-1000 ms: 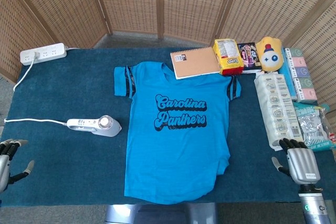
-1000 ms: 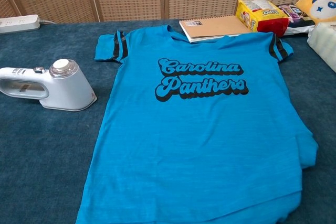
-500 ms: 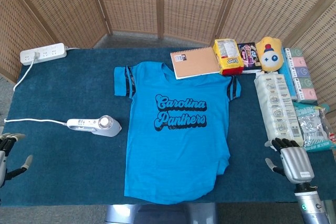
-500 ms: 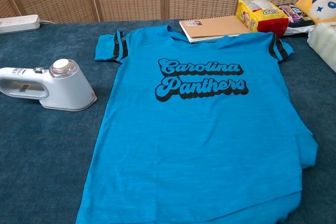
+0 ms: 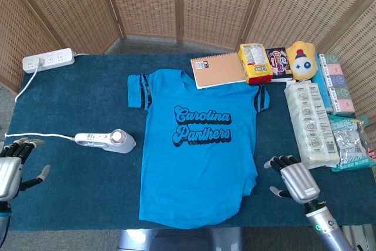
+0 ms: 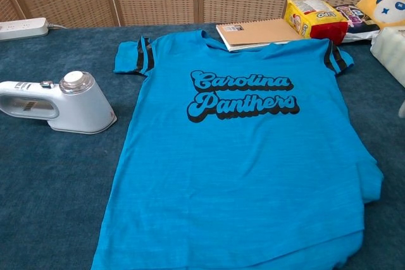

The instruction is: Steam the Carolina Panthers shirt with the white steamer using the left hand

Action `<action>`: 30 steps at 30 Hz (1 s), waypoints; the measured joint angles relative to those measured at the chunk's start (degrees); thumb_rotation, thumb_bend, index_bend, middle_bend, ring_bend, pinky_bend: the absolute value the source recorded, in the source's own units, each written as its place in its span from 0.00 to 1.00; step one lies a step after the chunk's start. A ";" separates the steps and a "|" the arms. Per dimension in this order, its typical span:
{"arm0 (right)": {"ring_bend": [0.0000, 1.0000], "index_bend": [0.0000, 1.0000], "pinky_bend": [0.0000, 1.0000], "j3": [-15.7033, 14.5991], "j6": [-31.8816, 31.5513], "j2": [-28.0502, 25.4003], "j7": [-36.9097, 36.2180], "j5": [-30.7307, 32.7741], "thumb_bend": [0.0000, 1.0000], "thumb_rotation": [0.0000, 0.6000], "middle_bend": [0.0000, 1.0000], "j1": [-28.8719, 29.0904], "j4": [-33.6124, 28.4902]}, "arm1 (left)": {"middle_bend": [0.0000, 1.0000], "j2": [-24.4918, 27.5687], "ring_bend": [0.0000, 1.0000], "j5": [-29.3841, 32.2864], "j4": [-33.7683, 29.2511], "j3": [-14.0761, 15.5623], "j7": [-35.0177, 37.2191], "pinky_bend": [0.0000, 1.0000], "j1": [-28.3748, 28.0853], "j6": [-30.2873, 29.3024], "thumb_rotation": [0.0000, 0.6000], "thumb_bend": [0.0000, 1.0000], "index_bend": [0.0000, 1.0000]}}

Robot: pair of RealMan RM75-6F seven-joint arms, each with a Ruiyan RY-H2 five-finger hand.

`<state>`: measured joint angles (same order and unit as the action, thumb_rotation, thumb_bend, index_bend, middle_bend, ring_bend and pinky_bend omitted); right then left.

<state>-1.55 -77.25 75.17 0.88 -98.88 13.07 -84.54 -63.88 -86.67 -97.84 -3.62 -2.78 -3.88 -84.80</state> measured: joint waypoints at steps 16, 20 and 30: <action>0.35 0.36 0.33 -1.28 3.10 5.03 3.89 -4.00 0.16 1.00 0.37 4.04 1.13 | 0.29 1.16 0.20 0.59 -2.47 -0.29 -1.34 0.23 -2.38 2.41 0.63 0.32 0.25; 0.35 0.36 0.34 -1.57 2.96 6.36 3.91 -4.68 0.16 1.00 0.37 4.56 2.63 | 0.29 1.24 0.20 0.86 -2.42 -0.05 -1.31 0.23 -2.42 2.55 0.63 0.32 0.25; 0.36 0.37 0.34 -2.64 1.12 7.58 2.30 -6.90 0.16 1.00 0.37 5.98 8.24 | 0.29 1.54 0.20 1.48 -2.69 0.30 -1.28 0.23 -2.23 2.18 0.64 0.32 0.25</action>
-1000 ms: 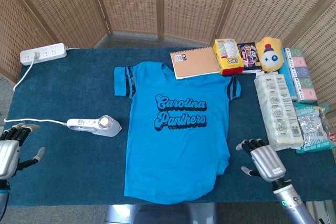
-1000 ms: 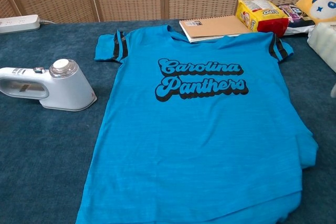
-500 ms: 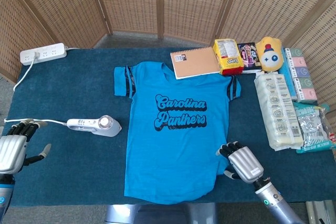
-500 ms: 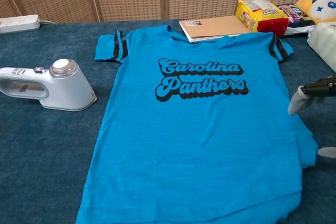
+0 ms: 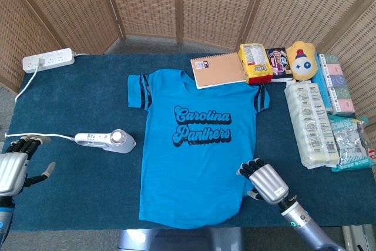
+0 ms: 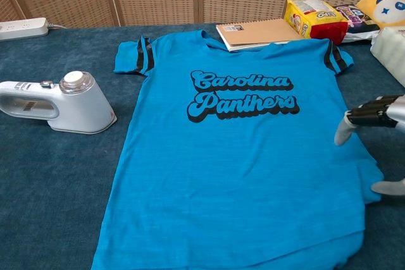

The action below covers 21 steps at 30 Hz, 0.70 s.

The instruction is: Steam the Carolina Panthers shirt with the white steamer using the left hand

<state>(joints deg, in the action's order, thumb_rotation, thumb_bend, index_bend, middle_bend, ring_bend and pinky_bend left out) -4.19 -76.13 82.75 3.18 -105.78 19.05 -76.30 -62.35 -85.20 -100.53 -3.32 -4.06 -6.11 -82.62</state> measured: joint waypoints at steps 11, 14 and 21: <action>0.36 0.37 0.33 -1.48 -2.64 -1.03 -1.92 0.37 0.14 1.00 0.37 -1.29 3.86 | 0.29 -0.12 0.20 0.12 -1.62 0.08 -1.89 0.23 -0.34 -0.14 0.63 0.32 0.25; 0.36 0.37 0.33 -1.81 -2.99 0.32 -2.26 -0.11 0.14 1.00 0.37 -1.24 5.42 | 0.29 0.21 0.20 0.05 -2.03 0.14 -2.10 0.23 -0.30 -0.38 0.63 0.32 0.25; 0.36 0.37 0.33 -1.97 -2.99 3.08 -1.72 -2.08 0.13 1.00 0.37 0.60 6.87 | 0.29 0.95 0.20 0.13 -2.14 0.24 -1.27 0.23 0.35 -1.54 0.64 0.32 0.25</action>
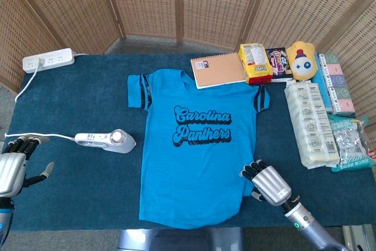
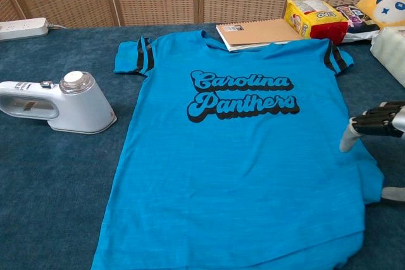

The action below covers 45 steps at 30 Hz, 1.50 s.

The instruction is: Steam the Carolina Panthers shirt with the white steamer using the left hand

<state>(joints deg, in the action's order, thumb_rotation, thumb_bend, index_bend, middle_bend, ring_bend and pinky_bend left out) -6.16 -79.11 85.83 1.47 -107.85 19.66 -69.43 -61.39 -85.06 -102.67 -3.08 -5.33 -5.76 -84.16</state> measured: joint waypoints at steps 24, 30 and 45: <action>0.44 0.59 0.42 0.15 6.21 3.26 7.55 0.01 0.31 1.00 0.45 4.47 -1.57 | 0.29 0.27 0.20 0.28 4.31 0.38 5.71 0.23 0.79 -0.41 0.64 0.32 0.25; 0.53 0.69 0.53 0.33 7.71 2.82 8.68 0.60 0.32 1.00 0.55 5.82 -2.65 | 0.29 0.81 0.20 -0.57 4.38 0.16 5.90 0.23 0.39 -0.55 0.64 0.32 0.25; 0.72 0.79 0.75 0.61 4.01 2.70 9.44 1.09 0.36 1.00 0.72 4.93 -2.76 | 0.29 -0.15 0.20 -0.78 4.98 0.13 4.39 0.23 -2.93 4.33 0.64 0.32 0.25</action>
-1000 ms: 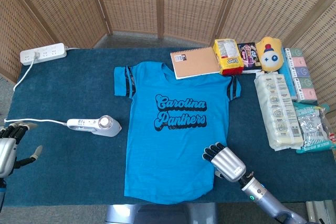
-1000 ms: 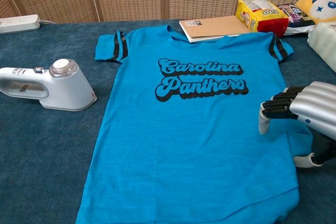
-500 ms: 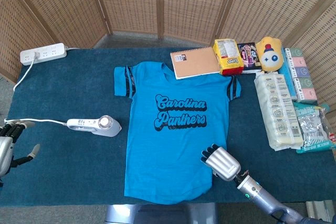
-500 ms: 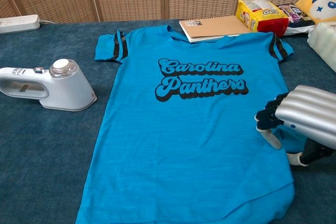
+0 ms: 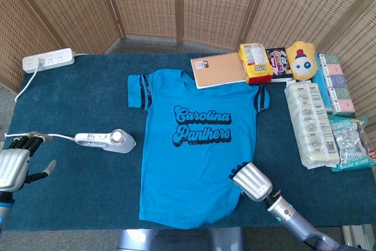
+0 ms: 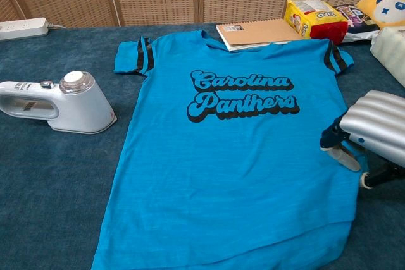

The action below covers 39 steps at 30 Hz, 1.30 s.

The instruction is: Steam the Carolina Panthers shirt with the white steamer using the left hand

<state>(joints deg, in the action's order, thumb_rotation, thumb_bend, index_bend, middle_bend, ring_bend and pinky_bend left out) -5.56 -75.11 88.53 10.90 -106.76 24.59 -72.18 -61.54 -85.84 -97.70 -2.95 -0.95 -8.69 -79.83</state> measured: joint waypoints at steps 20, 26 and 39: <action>0.75 0.81 0.78 -0.46 -1.27 -0.85 -1.18 1.31 0.37 1.00 0.74 -1.06 -1.00 | 0.24 -1.08 0.19 3.25 -0.71 -0.59 -6.03 0.26 -4.32 6.59 0.64 0.29 0.06; 0.75 0.81 0.78 -0.38 -1.23 -0.70 -1.30 1.66 0.37 1.00 0.74 -1.14 -1.04 | 0.22 -3.82 0.18 6.29 2.40 -1.65 -9.38 0.26 -5.70 7.68 0.63 0.31 0.03; 0.75 0.81 0.78 -0.27 -0.94 -0.62 -1.68 2.16 0.37 1.00 0.74 -1.10 -1.57 | 0.22 -12.08 0.17 10.32 10.79 -3.22 -9.75 0.28 -8.64 10.74 0.64 0.34 0.03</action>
<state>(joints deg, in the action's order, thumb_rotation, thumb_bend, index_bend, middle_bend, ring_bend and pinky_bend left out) -5.83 -76.05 87.91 9.22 -104.60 23.49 -73.75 -73.61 -75.52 -86.90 -6.17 -10.70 -17.34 -69.09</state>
